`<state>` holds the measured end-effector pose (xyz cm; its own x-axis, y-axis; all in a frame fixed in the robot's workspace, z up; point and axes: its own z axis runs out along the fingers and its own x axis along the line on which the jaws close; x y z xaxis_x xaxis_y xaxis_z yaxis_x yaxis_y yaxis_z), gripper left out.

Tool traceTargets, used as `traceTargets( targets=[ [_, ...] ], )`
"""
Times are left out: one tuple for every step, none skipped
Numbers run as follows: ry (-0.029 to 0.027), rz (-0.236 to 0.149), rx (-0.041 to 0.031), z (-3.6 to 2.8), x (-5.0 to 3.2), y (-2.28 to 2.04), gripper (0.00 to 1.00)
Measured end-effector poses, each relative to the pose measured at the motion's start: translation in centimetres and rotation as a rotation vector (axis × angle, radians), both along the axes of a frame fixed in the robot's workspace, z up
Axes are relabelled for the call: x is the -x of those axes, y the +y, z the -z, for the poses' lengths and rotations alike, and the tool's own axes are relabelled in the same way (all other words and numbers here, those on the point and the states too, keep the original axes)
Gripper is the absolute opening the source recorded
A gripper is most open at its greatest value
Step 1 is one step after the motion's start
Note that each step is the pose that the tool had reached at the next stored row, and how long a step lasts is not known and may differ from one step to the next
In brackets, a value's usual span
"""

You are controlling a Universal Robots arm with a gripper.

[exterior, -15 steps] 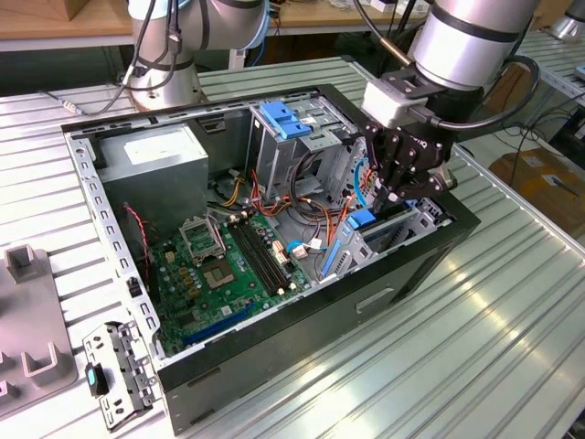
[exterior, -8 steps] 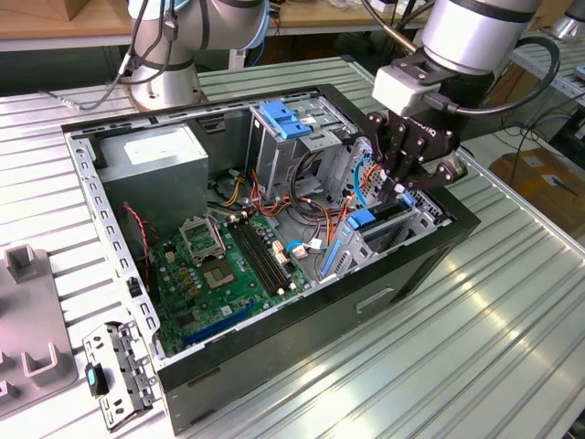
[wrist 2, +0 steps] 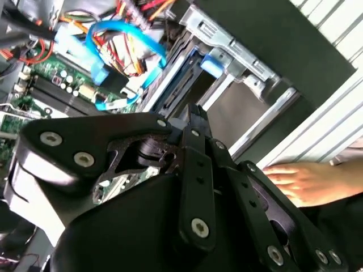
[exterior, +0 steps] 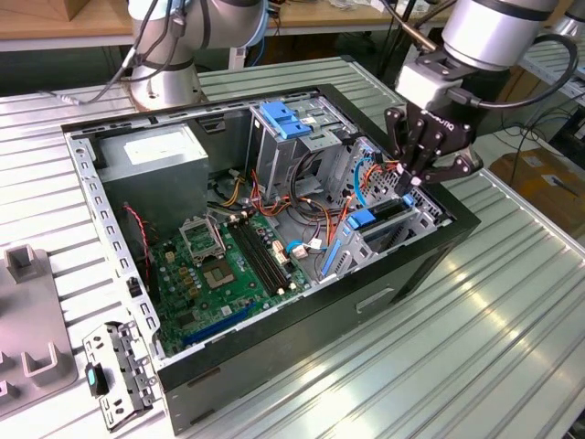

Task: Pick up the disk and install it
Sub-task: 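Insert the first disk wire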

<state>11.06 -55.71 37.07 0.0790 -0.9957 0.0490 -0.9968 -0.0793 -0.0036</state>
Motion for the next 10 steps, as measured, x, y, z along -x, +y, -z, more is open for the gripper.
traceTargets(
  targets=[
    [0.0001,-0.006,-0.0001,0.00,-0.02,0.00,0.11],
    [0.0001,-0.024,-0.0002,0.01,-0.02,0.01,0.11],
    [0.0001,-0.041,-0.0002,0.00,-0.02,0.00,0.11],
    [0.0001,-0.060,-0.0001,-0.02,-0.03,0.00,0.11],
    [0.0001,-0.077,-0.0001,-0.05,-0.02,-0.01,0.11],
    [0.0001,-0.095,-0.0002,-0.12,-0.02,-0.01,0.11],
    [0.0002,-0.114,-0.0001,-0.36,-0.02,0.00,0.11],
    [0.0004,-0.122,-0.0002,-0.54,-0.03,0.00,0.11],
    [0.0008,-0.130,-0.0002,-0.79,-0.02,0.00,0.11],
    [0.0013,-0.139,-0.0004,-1.10,-0.03,0.00,0.11]
  ],
)
